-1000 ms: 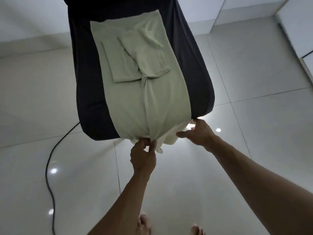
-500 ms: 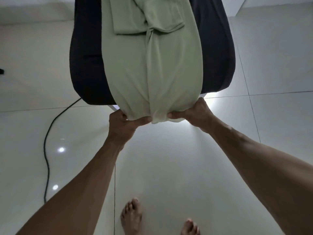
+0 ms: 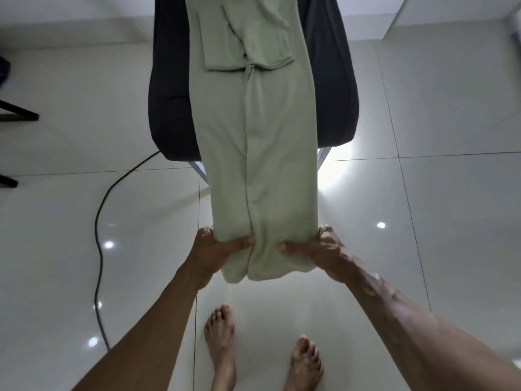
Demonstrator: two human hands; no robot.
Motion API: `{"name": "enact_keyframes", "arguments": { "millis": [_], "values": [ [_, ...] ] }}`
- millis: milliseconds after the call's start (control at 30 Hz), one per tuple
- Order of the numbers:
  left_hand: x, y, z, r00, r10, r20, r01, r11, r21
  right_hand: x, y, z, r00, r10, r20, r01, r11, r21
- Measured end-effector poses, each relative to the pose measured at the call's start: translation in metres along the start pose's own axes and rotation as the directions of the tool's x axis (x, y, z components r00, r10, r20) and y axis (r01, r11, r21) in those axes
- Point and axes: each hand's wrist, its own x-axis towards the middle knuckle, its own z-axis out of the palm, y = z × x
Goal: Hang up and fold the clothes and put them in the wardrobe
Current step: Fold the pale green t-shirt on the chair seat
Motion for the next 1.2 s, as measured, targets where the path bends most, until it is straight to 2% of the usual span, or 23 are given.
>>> {"name": "enact_keyframes", "arguments": {
  "millis": [133, 300, 400, 500, 633, 733, 900, 1067, 1200],
  "values": [
    [-0.045, 0.006, 0.006, 0.992, -0.123, 0.039, 0.126, 0.987, -0.101, -0.054, -0.001, 0.008, 0.998, -0.016, 0.063, 0.007, 0.991, 0.136],
    [-0.097, 0.032, 0.009, 0.964, -0.258, -0.061, 0.252, 0.963, -0.090, -0.115, -0.023, 0.015, 1.000, 0.015, 0.016, -0.017, 0.986, 0.166],
    [-0.125, 0.057, 0.013, 0.959, -0.282, -0.038, 0.283, 0.959, 0.020, -0.142, -0.043, 0.017, 0.998, 0.045, -0.033, -0.041, 0.994, 0.102],
    [-0.146, 0.086, 0.014, 0.949, -0.301, -0.090, 0.310, 0.945, 0.109, -0.163, -0.074, 0.015, 0.997, 0.040, -0.070, -0.037, 0.998, 0.045],
    [-0.163, 0.134, 0.008, 0.936, -0.334, -0.111, 0.343, 0.936, 0.077, -0.185, -0.130, 0.008, 0.990, 0.036, -0.133, -0.025, 0.996, 0.080],
    [-0.169, 0.179, 0.005, 0.948, -0.305, -0.094, 0.308, 0.951, 0.026, -0.192, -0.181, 0.002, 0.993, 0.022, -0.119, -0.013, 0.997, 0.071],
    [-0.135, 0.278, 0.001, 0.972, -0.228, -0.064, 0.227, 0.974, -0.028, -0.163, -0.288, -0.012, 0.994, 0.037, -0.103, -0.016, 0.980, 0.200],
    [-0.064, 0.358, -0.004, 0.958, -0.266, -0.109, 0.248, 0.956, -0.156, -0.097, -0.380, -0.025, 0.989, 0.089, -0.120, -0.051, 0.955, 0.293],
    [0.015, 0.407, -0.008, 0.943, -0.309, -0.124, 0.286, 0.942, -0.177, -0.023, -0.431, -0.040, 0.980, 0.173, -0.101, -0.134, 0.939, 0.316]
  ]
}}
